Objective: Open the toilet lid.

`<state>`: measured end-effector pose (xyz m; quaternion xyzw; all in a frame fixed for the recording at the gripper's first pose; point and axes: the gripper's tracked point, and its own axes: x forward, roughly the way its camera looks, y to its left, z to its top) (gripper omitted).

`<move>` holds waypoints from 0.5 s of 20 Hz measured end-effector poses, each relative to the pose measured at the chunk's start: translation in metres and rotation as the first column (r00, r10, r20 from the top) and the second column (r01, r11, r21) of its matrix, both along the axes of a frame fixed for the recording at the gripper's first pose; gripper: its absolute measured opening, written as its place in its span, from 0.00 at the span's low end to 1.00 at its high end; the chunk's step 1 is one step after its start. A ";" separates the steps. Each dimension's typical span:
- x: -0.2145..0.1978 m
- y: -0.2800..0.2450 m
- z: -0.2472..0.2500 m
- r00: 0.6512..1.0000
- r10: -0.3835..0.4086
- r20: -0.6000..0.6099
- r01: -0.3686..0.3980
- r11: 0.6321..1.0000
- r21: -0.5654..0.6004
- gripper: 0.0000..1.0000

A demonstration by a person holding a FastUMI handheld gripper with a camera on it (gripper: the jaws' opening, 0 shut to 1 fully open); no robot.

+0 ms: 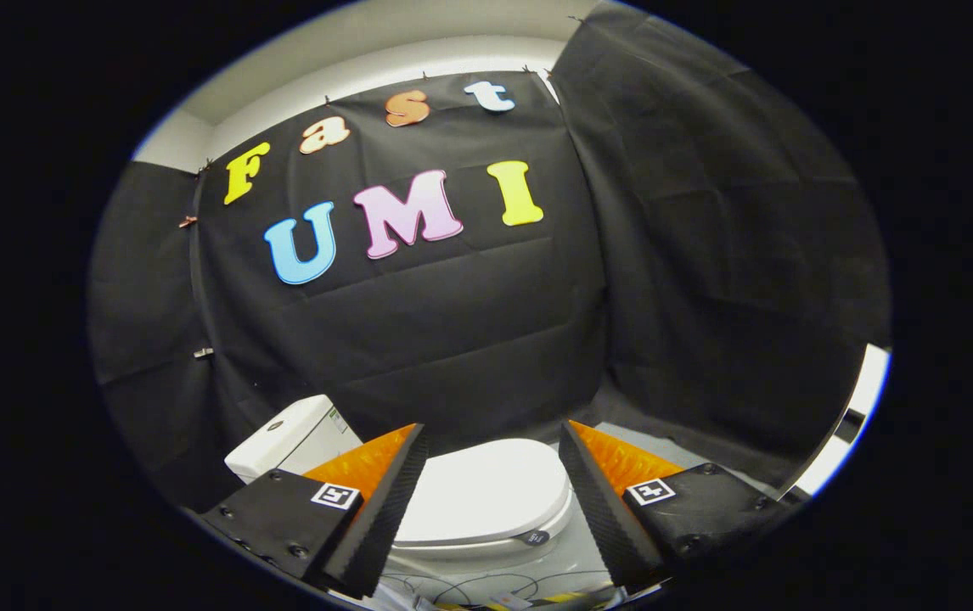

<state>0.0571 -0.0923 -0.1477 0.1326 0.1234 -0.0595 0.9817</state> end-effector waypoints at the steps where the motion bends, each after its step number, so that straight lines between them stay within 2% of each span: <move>1: 0.003 -0.005 -0.013 1.000 -0.005 -0.022 0.005 1.000 0.027 0.97; 5: 0.019 -0.022 -0.067 0.996 -0.015 -0.093 0.027 0.991 0.128 0.97; 9: 0.035 -0.029 -0.124 0.986 -0.007 -0.165 0.050 0.965 0.256 0.96; 10: 0.039 -0.030 -0.141 0.983 -0.004 -0.186 0.059 0.955 0.289 0.91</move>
